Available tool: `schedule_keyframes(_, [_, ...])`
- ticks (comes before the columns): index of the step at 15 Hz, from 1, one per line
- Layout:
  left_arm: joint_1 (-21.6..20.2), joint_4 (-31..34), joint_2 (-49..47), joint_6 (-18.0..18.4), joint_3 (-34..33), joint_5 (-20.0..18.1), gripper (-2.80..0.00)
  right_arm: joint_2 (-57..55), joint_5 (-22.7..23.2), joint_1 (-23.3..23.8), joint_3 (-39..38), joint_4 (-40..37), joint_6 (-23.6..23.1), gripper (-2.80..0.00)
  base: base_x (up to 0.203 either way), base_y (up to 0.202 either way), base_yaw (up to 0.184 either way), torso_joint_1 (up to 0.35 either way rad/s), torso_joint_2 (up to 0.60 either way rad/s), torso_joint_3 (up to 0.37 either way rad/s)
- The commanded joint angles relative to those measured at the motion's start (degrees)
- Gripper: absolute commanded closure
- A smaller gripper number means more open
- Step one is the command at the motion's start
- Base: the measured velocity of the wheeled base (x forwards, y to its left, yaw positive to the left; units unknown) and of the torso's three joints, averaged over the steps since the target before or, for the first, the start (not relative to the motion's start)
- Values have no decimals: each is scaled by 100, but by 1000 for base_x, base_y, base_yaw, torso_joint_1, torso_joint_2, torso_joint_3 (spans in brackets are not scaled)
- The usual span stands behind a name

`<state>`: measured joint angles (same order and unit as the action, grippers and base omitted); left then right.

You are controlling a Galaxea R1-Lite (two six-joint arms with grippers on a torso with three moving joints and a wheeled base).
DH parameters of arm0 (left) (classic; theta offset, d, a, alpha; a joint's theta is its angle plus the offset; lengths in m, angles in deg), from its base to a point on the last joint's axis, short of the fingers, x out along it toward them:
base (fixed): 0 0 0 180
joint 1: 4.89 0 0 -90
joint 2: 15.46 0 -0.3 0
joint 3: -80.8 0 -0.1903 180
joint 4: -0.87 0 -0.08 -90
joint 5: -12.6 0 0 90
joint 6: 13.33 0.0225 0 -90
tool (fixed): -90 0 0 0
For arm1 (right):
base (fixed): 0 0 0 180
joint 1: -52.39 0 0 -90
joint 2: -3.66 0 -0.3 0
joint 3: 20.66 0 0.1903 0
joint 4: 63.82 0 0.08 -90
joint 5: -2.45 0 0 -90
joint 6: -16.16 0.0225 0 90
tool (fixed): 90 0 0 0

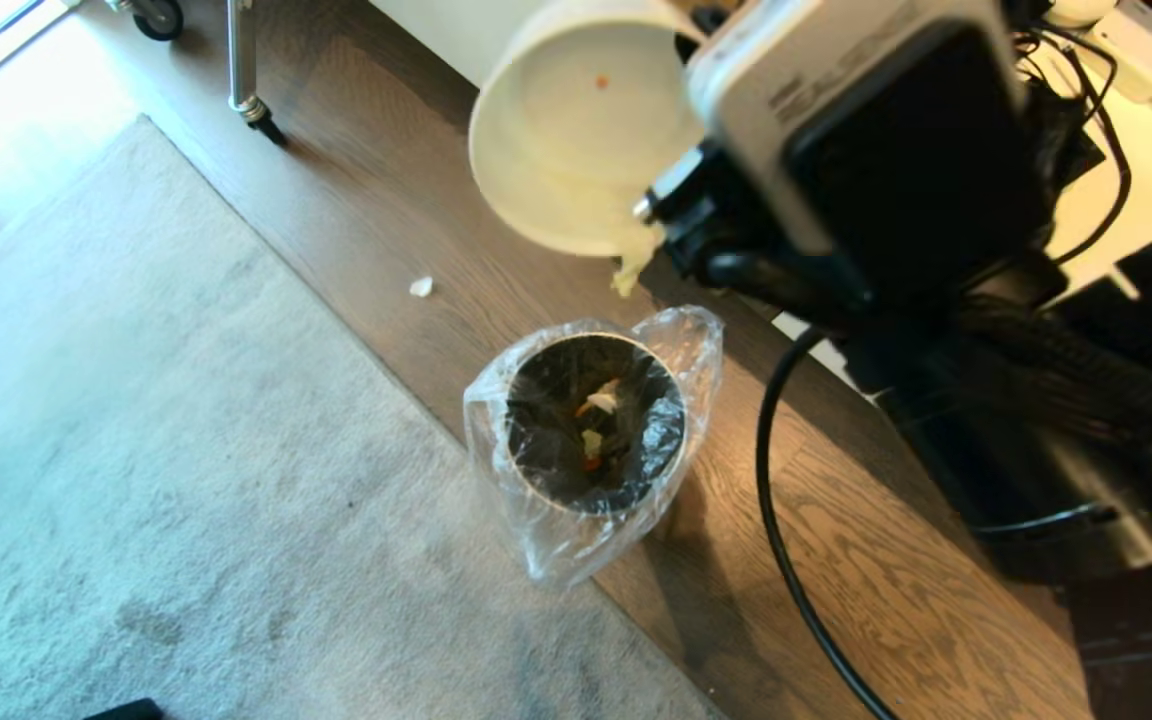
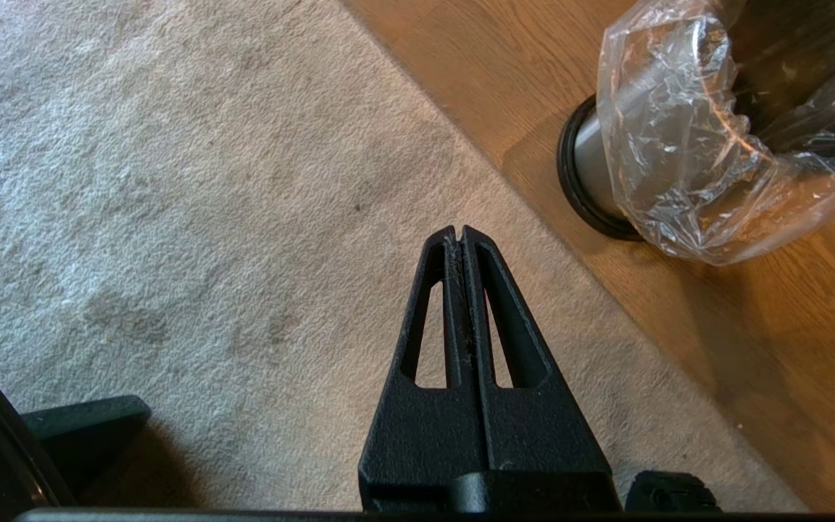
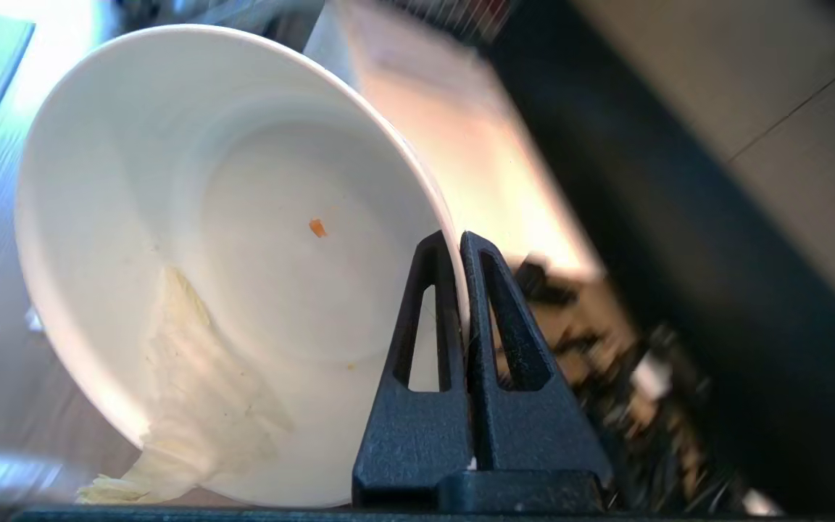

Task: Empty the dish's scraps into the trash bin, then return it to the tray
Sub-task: Put the bowl back to the table

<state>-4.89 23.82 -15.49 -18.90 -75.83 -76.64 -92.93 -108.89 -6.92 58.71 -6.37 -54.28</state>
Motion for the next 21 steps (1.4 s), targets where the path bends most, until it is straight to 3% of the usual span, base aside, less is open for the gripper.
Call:
schedule_keyframes(1, [0, -2, 2, -5, 0, 3, 0, -63, -171, 328, -201, -488, 247, 0, 0, 0, 0, 0, 0, 0])
schedule_keyframes(4, [0, -2, 2, -5, 0, 3, 0, -134, -159, 635, -350, -1222, 772, 0, 0, 0, 0, 0, 0, 0])
schedule_keyframes(8, [0, -2, 2, -5, 0, 3, 0, -141, -150, 692, -666, -2223, 1523, 0, 0, 0, 0, 0, 0, 0])
schedule_keyframes(16, [0, -2, 2, -5, 0, 3, 0, -135, -116, 693, -566, -4224, 2220, 0, 0, 0, 0, 0, 0, 0])
schedule_keyframes(21, [0, -2, 2, -5, 0, 3, 0, -115, -103, 702, -555, -4887, 2689, 0, 0, 0, 0, 0, 0, 0])
